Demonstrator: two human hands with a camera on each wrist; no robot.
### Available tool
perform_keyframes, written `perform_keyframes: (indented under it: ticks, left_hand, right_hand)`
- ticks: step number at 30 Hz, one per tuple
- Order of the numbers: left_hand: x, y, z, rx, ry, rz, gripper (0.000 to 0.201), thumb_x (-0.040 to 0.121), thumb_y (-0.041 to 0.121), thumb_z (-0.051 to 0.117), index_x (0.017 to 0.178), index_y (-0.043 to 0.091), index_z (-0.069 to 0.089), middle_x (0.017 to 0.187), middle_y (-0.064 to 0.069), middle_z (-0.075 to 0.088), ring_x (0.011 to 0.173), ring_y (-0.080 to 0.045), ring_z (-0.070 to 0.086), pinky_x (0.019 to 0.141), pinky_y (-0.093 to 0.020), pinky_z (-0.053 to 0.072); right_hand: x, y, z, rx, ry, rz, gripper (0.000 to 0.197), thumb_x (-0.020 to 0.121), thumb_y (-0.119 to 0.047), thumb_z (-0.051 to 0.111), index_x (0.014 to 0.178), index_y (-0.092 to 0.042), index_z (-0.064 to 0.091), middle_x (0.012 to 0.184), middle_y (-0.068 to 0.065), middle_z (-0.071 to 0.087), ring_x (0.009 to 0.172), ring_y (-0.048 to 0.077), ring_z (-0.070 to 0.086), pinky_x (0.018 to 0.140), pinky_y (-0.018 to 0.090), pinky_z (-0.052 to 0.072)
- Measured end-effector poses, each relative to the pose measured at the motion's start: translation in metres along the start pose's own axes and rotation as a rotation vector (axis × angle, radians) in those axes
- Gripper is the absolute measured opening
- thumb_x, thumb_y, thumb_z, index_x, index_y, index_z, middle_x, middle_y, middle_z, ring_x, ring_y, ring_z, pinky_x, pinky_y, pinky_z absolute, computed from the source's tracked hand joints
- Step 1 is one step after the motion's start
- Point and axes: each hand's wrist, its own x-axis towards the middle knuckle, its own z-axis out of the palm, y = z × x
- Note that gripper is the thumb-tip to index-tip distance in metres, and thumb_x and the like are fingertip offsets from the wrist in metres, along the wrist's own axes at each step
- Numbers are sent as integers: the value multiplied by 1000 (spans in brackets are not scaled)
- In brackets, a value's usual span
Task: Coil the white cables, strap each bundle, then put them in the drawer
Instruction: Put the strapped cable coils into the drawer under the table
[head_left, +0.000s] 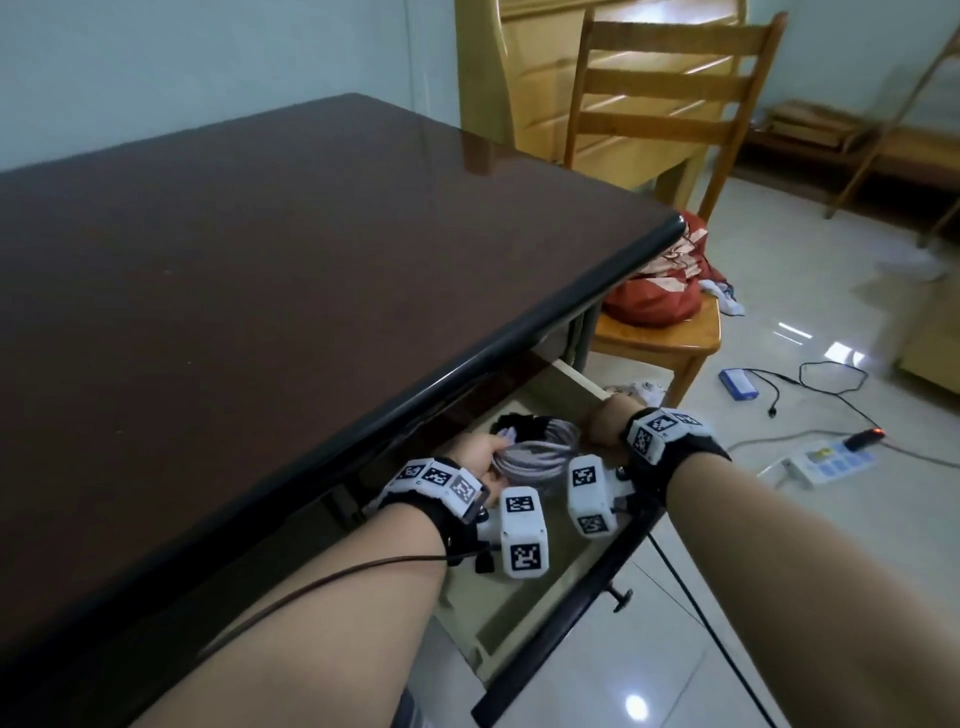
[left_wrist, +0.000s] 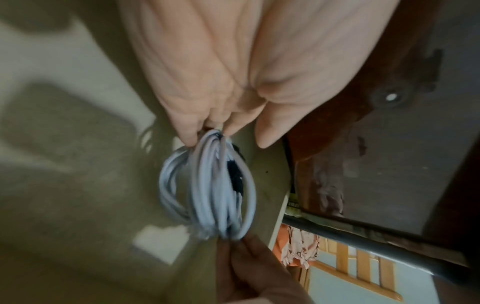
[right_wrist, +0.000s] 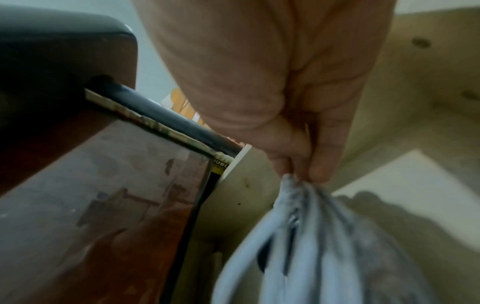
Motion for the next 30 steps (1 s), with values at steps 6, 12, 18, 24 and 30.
perform_keyframes:
  ticks: [6, 12, 18, 24, 30]
  left_hand:
    - [3, -11, -2, 59, -4, -35, 18, 94, 11, 49, 94, -3, 60, 70, -12, 69, 55, -24, 67, 54, -28, 54]
    - [-38, 6, 9, 136, -46, 27, 20, 96, 9, 47, 79, 5, 57, 70, -7, 66, 62, -16, 66, 56, -23, 51]
    - [-119, 21, 24, 95, -156, 89, 17, 100, 17, 44, 107, 9, 57, 114, -3, 59, 91, -13, 54, 62, -22, 53]
    - [-197, 33, 21, 213, -243, 235, 22, 100, 21, 41, 98, 10, 59, 103, -3, 59, 96, -18, 56, 99, -30, 38]
    - [-281, 62, -30, 205, -199, 431, 34, 103, 24, 34, 115, 7, 60, 98, -4, 64, 104, -24, 60, 88, -32, 46]
  right_hand:
    - [13, 4, 8, 16, -49, 0, 41, 89, -1, 53, 130, -1, 52, 134, 18, 53, 105, 23, 56, 93, 33, 50]
    - [-18, -20, -9, -38, -1, -105, 42, 89, -2, 51, 131, -6, 54, 130, 14, 56, 120, 29, 53, 100, 34, 42]
    - [-74, -42, -32, 252, -29, -205, 27, 84, 2, 61, 111, 1, 63, 90, 11, 64, 81, 23, 63, 75, 32, 57]
    - [-170, -76, -42, 132, -77, -353, 11, 88, -7, 59, 85, -1, 67, 81, 16, 64, 79, 30, 58, 76, 40, 45]
    - [-247, -135, -29, 132, -72, -500, 17, 88, -2, 52, 73, -3, 61, 73, 18, 60, 69, 29, 56, 66, 35, 45]
